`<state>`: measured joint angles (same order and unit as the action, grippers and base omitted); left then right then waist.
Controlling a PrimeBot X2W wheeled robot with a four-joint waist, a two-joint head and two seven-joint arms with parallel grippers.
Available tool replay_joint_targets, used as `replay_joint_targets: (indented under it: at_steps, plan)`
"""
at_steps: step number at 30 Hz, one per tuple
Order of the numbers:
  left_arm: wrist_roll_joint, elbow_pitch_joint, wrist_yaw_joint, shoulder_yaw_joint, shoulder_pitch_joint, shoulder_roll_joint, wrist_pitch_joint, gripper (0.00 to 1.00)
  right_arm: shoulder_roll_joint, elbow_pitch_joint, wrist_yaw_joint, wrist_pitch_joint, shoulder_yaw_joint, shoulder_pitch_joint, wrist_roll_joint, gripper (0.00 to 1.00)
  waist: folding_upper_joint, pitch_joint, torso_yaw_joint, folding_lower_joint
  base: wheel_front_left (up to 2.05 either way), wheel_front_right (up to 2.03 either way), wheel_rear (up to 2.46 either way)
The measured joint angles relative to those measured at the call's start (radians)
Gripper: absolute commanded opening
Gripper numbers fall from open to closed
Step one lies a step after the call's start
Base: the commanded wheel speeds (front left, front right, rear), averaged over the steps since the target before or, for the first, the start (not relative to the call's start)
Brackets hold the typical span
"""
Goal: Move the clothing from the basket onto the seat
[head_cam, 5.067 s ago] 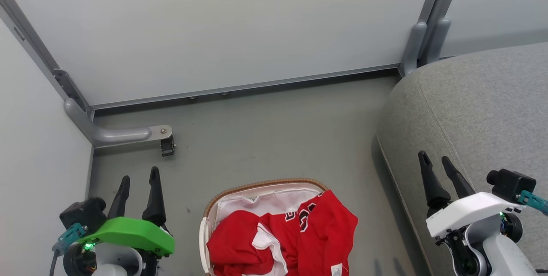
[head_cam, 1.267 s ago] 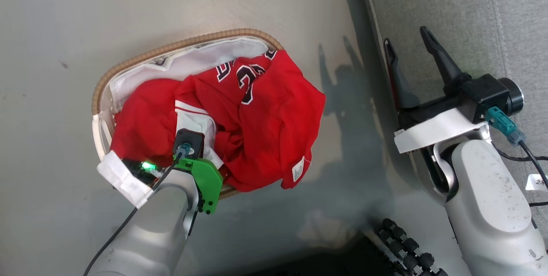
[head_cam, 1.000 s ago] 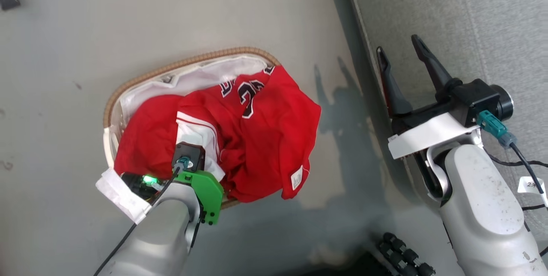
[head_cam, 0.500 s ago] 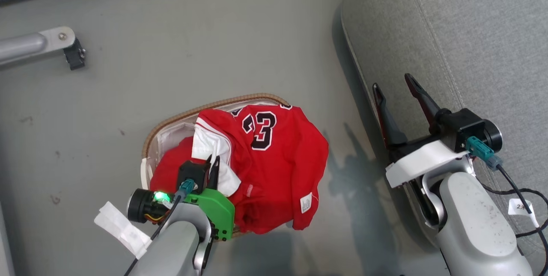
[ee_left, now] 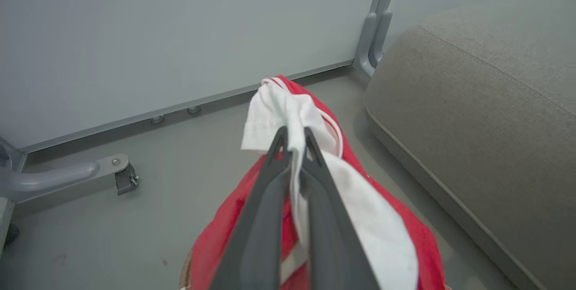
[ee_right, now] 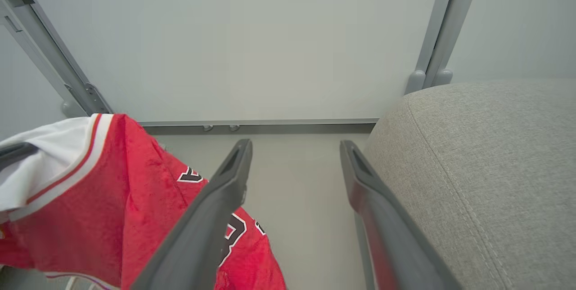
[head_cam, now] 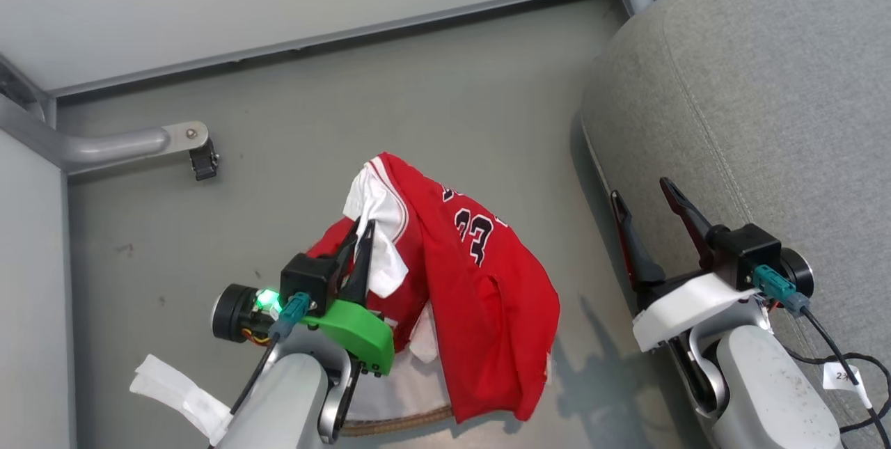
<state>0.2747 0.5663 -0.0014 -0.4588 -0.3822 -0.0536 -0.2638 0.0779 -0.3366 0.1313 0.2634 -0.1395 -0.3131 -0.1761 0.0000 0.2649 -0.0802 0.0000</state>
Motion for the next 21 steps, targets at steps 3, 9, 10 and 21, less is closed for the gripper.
replay_joint_targets:
  at_steps: [3, 9, 10, 21]
  plan:
    - [-0.026, -0.071, -0.017, 0.028, 0.009, 0.002, 0.000, 0.00, -0.002, -0.004, 0.000, 0.000, 0.000, 0.019, -0.001, 1.00, 0.0000, -0.038, 0.008, 0.0000, 0.00, 0.00, 0.00]
    - [-0.017, -0.197, -0.030, 0.037, 0.017, 0.003, 0.000, 0.00, -0.002, -0.012, 0.000, 0.000, 0.000, 0.055, -0.001, 1.00, 0.0000, -0.099, 0.015, 0.0000, 0.00, 0.00, 0.00]
    - [-0.015, -0.215, -0.030, 0.036, 0.017, 0.003, 0.000, 0.00, -0.002, -0.014, 0.000, 0.000, 0.001, 0.059, -0.001, 1.00, 0.0000, -0.109, 0.015, 0.0000, 0.00, 0.00, 0.00]
    - [0.025, -0.310, -0.017, 0.023, -0.059, 0.003, 0.000, 0.00, -0.007, -0.022, 0.000, 0.000, -0.007, 0.105, -0.001, 1.00, 0.0000, -0.185, 0.016, 0.0000, 0.00, 0.00, 0.00]
